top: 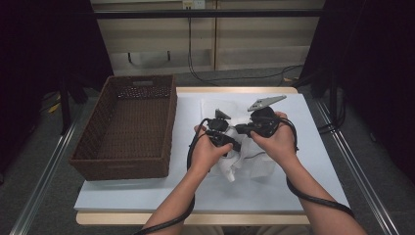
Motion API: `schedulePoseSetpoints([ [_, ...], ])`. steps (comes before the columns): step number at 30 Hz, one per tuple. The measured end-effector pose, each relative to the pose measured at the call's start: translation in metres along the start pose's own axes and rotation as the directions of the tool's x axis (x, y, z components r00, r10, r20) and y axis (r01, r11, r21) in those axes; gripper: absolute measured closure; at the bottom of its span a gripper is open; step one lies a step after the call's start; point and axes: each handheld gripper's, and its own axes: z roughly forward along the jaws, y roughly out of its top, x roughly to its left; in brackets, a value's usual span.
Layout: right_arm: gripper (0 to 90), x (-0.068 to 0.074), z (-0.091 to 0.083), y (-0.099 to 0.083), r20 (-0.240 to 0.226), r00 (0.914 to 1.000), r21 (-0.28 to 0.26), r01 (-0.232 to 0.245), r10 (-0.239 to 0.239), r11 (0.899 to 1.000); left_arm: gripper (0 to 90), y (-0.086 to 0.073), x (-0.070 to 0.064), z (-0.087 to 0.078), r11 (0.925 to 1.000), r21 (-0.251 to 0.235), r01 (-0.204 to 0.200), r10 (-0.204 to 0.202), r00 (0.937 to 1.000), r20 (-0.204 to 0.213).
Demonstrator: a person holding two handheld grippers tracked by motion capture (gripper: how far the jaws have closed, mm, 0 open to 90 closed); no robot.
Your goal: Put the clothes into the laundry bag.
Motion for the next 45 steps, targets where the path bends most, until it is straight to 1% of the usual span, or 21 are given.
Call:
schedulePoseSetpoints([
  [1,90.0,0.0,0.0,0.0,0.0,1.0,0.0,-0.002,0.002,1.0,59.8,0.0,-0.005,0.003,0.9967,-0.047,0.066,-0.066,0.9978,-0.001],
  [2,90.0,0.0,0.0,0.0,0.009,1.0,0.0,-0.002,0.002,1.0,59.8,0.0,-0.005,0.003,0.9961,-0.053,0.071,-0.071,0.9975,-0.001],
  [7,90.0,0.0,0.001,0.0,0.003,1.0,-0.001,-0.004,0.004,1.0,59.7,0.001,-0.006,0.005,0.9961,-0.053,0.071,-0.071,0.9975,0.0],
  [8,90.0,0.0,0.001,0.0,0.003,1.0,0.0,-0.004,0.004,1.0,59.7,0.001,-0.003,0.003,0.9988,-0.029,0.04,-0.04,0.9992,0.001],
  [9,90.0,0.0,0.001,0.0,0.004,1.0,0.001,-0.005,0.005,1.0,59.7,0.001,-0.005,0.005,0.9962,-0.054,0.069,-0.069,0.9976,0.0],
  [14,90.0,0.0,0.001,0.001,0.004,1.0,-0.001,-0.004,0.004,1.0,59.6,0.003,-0.005,0.004,0.9963,-0.054,0.066,-0.067,0.9978,-0.007],
  [15,90.0,0.0,0.001,0.001,0.009,0.9999,0.0,-0.006,0.006,1.0,59.6,0.003,-0.003,0.003,0.9992,-0.031,0.027,-0.028,0.9996,-0.009],
  [16,90.0,0.0,0.001,0.001,0.008,1.0,0.0,-0.006,0.006,1.0,59.5,0.004,-0.002,0.003,0.9994,-0.03,0.019,-0.019,0.9998,-0.01],
  [18,90.0,0.0,0.0,0.001,0.003,1.0,-0.001,-0.006,0.006,1.0,59.4,0.004,-0.005,0.005,0.9967,-0.059,0.055,-0.056,0.9983,-0.018],
  [20,90.0,0.0,0.0,0.001,0.0,1.0,-0.005,-0.002,0.002,1.0,59.4,0.005,-0.003,0.005,0.9983,-0.05,0.032,-0.033,0.9993,-0.02],
  [21,90.0,0.0,0.0,0.001,-0.003,1.0,-0.005,-0.003,0.003,1.0,59.4,0.005,-0.004,0.006,0.9967,-0.063,0.053,-0.054,0.9983,-0.021],
  [24,90.0,0.0,0.001,0.001,0.001,1.0,-0.001,-0.004,0.004,1.0,59.3,0.005,-0.002,0.007,0.9986,-0.043,0.03,-0.031,0.9991,-0.029],
  [26,90.0,0.0,0.002,0.0,-0.004,1.0,-0.002,-0.004,0.004,1.0,59.3,0.006,0.001,0.005,0.9998,-0.005,-0.02,0.02,0.9992,-0.036],
  [30,90.0,-0.001,0.002,0.0,0.0,1.0,-0.003,-0.004,0.004,1.0,59.1,0.006,0.001,0.006,0.9996,-0.006,-0.028,0.028,0.9985,-0.047],
  [31,90.0,0.0,0.002,0.0,0.0,1.0,-0.002,-0.004,0.004,1.0,59.0,0.006,-0.004,0.01,0.9961,-0.075,0.047,-0.051,0.9977,-0.044],
  [32,90.0,-0.001,0.002,0.0,-0.003,1.0,-0.004,-0.004,0.004,1.0,58.9,0.006,-0.003,0.009,0.9982,-0.056,0.02,-0.023,0.9985,-0.049],
  [35,90.0,0.0,0.001,0.0,-0.003,1.0,-0.005,-0.005,0.005,1.0,58.1,0.006,-0.002,0.01,0.9978,-0.066,0.01,-0.014,0.9979,-0.063],
  [37,90.0,0.0,0.002,-0.001,0.001,1.0,-0.003,-0.002,0.002,1.0,57.8,0.006,-0.003,0.013,0.9949,-0.091,0.043,-0.049,0.9967,-0.065],
  [41,90.0,0.0,0.003,-0.002,0.004,1.0,0.007,0.0,0.0,1.0,56.6,0.005,0.001,0.016,0.9964,-0.081,0.024,-0.03,0.9968,-0.075],
  [42,90.0,0.0,0.004,-0.003,-0.008,1.0,0.004,-0.001,0.001,1.0,56.0,0.004,0.001,0.018,0.9944,-0.098,0.038,-0.045,0.9964,-0.072],
  [45,90.0,0.0,0.005,-0.004,-0.005,1.0,0.01,-0.008,0.008,1.0,53.7,0.002,0.002,0.018,0.994,-0.104,0.034,-0.041,0.9968,-0.069],
])
